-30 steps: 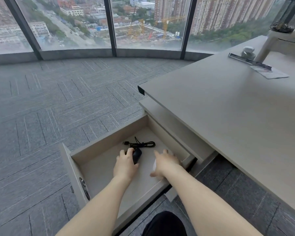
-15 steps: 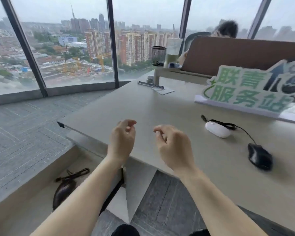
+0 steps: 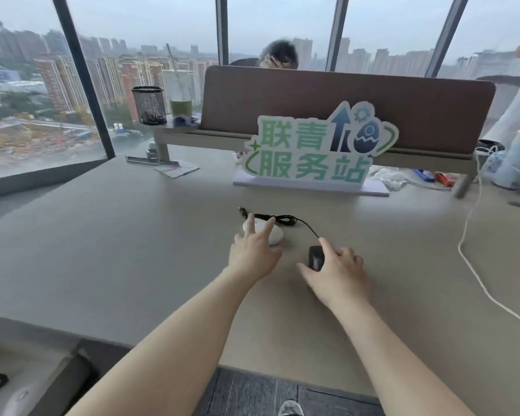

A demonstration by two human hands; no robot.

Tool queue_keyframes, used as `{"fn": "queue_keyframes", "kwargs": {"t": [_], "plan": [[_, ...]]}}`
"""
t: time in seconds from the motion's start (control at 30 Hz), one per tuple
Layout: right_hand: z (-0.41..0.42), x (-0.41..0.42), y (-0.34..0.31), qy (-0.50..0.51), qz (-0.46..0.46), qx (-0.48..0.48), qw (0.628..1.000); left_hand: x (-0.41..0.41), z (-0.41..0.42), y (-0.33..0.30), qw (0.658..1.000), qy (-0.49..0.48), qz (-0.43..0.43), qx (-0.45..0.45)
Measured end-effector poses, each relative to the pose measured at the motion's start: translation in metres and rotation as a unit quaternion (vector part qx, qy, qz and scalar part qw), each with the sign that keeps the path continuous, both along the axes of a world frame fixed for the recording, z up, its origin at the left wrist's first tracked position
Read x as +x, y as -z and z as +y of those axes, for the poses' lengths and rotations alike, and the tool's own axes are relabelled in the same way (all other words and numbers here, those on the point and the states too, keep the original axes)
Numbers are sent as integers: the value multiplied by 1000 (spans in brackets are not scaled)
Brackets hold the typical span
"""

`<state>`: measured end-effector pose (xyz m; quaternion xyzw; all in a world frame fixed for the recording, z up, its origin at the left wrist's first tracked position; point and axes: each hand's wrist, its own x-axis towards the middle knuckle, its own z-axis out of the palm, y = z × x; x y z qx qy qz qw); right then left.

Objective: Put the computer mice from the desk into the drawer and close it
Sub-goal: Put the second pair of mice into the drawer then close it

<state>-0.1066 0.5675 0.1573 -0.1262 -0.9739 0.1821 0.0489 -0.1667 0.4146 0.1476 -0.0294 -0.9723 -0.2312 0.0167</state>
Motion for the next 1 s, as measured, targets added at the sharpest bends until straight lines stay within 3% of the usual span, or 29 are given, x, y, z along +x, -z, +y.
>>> {"fn": "queue_keyframes", "kwargs": {"t": [0.13,0.33,0.5,0.7,1.0], "plan": [[13,-8,6,-5,-8,2,1000,-25,21,6,998,-21,-17,-54],[19,-16,11,-5,1,-1,1000,-26,16,14,989,-108,98,-37],[2,-6,1,-47,76,-85,992,-9,-16,10,984,-133,105,53],[-77,21,-48,-182,199,-162,949,56,-113,-27,942,-185,223,167],[-234,103,-86,-372,206,-278,861,225,-290,-32,883,-373,242,148]]}}
